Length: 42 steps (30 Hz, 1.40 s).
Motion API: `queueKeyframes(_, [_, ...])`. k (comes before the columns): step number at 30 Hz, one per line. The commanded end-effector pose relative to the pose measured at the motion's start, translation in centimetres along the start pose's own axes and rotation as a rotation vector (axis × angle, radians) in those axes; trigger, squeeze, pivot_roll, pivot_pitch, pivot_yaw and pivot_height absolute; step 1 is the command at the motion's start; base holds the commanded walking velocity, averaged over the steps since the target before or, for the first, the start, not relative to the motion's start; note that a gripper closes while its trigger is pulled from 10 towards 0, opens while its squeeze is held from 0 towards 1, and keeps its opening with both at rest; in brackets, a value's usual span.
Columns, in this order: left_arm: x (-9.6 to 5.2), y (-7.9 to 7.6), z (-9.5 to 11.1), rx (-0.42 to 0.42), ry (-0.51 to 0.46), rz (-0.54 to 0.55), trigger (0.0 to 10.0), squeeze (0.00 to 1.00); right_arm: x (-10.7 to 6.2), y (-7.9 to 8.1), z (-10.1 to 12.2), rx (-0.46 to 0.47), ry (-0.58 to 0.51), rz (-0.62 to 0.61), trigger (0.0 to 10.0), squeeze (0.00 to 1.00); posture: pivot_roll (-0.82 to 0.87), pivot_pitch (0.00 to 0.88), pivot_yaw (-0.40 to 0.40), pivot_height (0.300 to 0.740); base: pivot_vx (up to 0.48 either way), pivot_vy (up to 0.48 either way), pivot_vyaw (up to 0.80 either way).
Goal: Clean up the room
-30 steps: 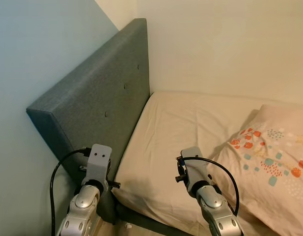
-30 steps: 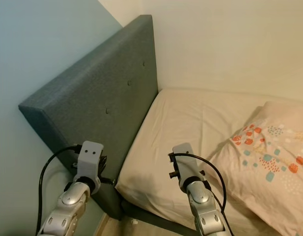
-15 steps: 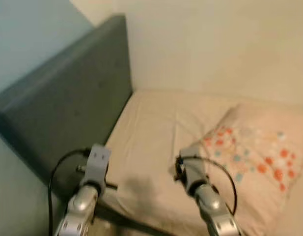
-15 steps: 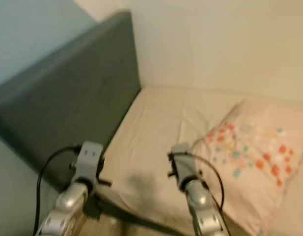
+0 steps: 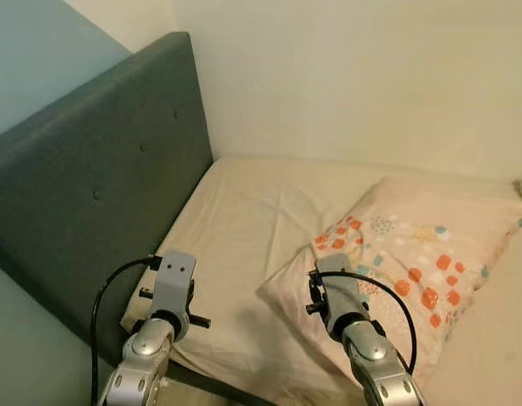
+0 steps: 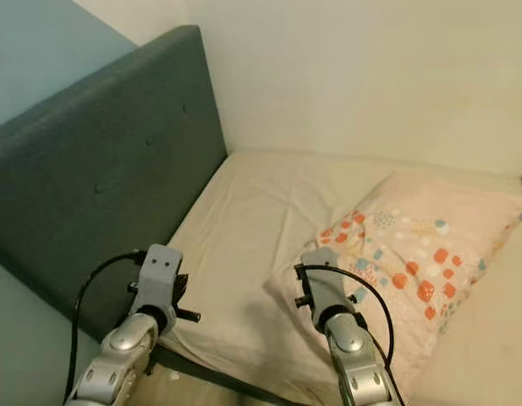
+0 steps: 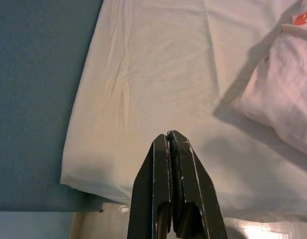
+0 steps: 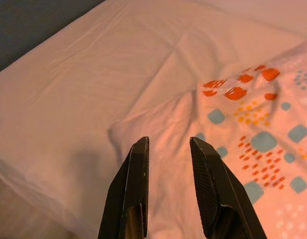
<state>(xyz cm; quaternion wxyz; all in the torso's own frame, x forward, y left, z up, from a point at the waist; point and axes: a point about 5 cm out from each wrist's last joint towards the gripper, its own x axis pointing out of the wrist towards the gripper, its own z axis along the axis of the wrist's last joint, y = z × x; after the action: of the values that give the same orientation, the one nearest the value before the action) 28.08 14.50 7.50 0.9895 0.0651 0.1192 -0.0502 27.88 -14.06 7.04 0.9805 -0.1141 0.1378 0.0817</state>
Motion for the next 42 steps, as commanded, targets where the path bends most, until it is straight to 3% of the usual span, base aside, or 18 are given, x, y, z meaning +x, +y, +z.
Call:
queueKeyframes(1, [0.0, 0.6, -0.5, 0.024, 0.025, 0.027, 10.0, 0.0, -0.1, 0.7, 0.1, 0.023, 0.001, 0.013, 10.0, 0.0, -0.1, 0.114, 0.065, 0.708, 0.0, 0.0, 0.0])
queueKeyframes(10, [0.2, 0.8, -0.3, 0.063, 0.025, 0.033, 10.0, 0.0, -0.2, 0.7, -0.1, 0.062, 0.01, -0.011, 10.0, 0.0, -0.1, 0.116, 0.076, 0.708, 0.0, 0.0, 0.0])
queueKeyframes(17, [0.3, 0.9, -0.5, 0.042, 0.035, 0.04, 10.0, 0.0, -0.4, 0.6, -0.8, 0.07, 0.043, -0.027, 10.0, 0.0, -0.11, 0.115, 0.079, 0.708, 0.0, 0.0, 0.0])
queueKeyframes(26, [0.2, 1.2, -0.7, 0.029, 0.031, 0.047, 10.0, 0.0, -0.3, -0.8, -0.4, 0.04, 0.055, -0.119, 10.0, 0.0, -0.11, 0.122, 0.073, 0.664, 0.0, 0.0, 0.0])
queueKeyframes(42, [0.1, 1.1, -0.7, 0.008, 0.028, 0.057, 10.0, 0.0, 0.1, -1.6, 0.8, 0.017, 0.019, -0.138, 10.0, 0.0, -0.12, 0.125, 0.065, 0.594, 0.0, 0.0, 0.0])
